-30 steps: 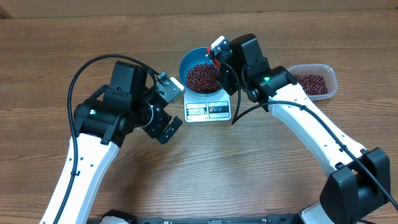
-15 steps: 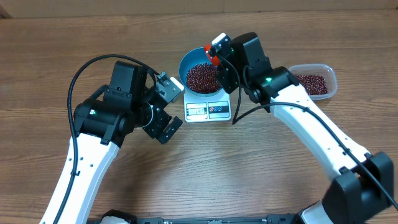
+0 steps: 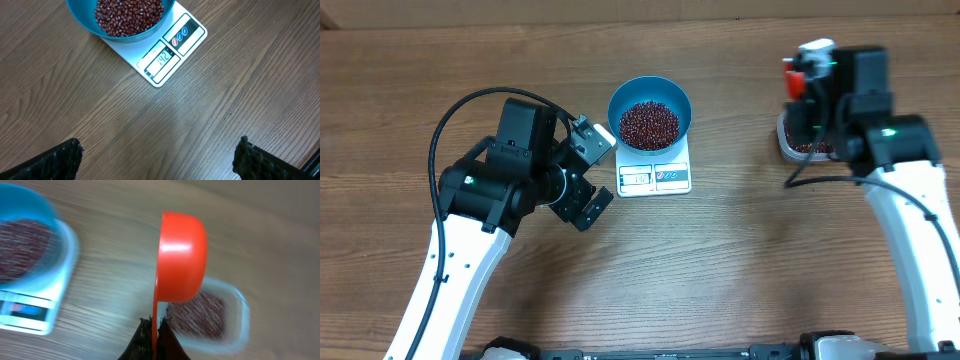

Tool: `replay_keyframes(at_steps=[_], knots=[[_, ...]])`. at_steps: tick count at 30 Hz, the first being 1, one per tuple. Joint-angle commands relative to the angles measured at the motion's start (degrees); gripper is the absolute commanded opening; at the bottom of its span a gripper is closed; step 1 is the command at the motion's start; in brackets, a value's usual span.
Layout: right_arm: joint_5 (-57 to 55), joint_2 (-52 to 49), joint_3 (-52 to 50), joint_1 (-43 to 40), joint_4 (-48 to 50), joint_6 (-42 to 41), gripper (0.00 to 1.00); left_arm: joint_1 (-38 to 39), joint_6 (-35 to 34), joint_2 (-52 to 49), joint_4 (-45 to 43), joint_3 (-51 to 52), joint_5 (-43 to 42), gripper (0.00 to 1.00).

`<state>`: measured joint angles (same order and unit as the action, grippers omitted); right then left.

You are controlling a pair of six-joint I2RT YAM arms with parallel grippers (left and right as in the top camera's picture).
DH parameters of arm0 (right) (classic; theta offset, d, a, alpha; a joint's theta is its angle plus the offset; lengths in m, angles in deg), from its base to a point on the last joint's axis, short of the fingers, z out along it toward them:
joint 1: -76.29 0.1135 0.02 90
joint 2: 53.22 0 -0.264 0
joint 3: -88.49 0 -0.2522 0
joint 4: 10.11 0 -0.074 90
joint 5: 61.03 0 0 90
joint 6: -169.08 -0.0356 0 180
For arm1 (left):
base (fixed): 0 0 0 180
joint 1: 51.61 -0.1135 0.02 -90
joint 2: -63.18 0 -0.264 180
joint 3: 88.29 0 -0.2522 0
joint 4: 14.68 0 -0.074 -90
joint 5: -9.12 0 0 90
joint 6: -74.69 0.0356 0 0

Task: Scoop item into bowl and weigh 150g on scale
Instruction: 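Move the empty red scoop back over the bean tub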

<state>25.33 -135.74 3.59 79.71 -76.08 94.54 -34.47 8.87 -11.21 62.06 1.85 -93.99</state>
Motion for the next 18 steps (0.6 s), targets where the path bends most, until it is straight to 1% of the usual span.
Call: replay_keyframes(at_steps=[1,3,4,6,12,18], knots=[[-0.6,-1.2,0.1,-7.7,-0.8,-0.7,0.04,-0.2,0.7,-0.2,0.0,0.1,-0.4,1.00],[2.0,-3.2,0.1,-11.0,-0.9,-0.7,0.04,-0.2,0.7,-0.2,0.0,0.1,-0.4,1.00],[5.1,-4.6,0.1,-12.3,-1.2,-0.7,0.04,-0.2,0.7,-0.2,0.0,0.1,-0.4,1.00],[8.3,-7.2,0.1,-13.6,-1.6,-0.7,0.04,-0.2,0.7,-0.2,0.0,0.1,-0.4,1.00],[8.2,-14.6,0.1,-13.7,-1.9,0.0,0.04,-0.2,0.7,-0.2,0.0,0.1,-0.4,1.00],[4.1,-21.2,0.1,-13.7,-2.1,0.0,0.04,-0.2,0.7,-0.2,0.0,0.1,-0.4,1.00]])
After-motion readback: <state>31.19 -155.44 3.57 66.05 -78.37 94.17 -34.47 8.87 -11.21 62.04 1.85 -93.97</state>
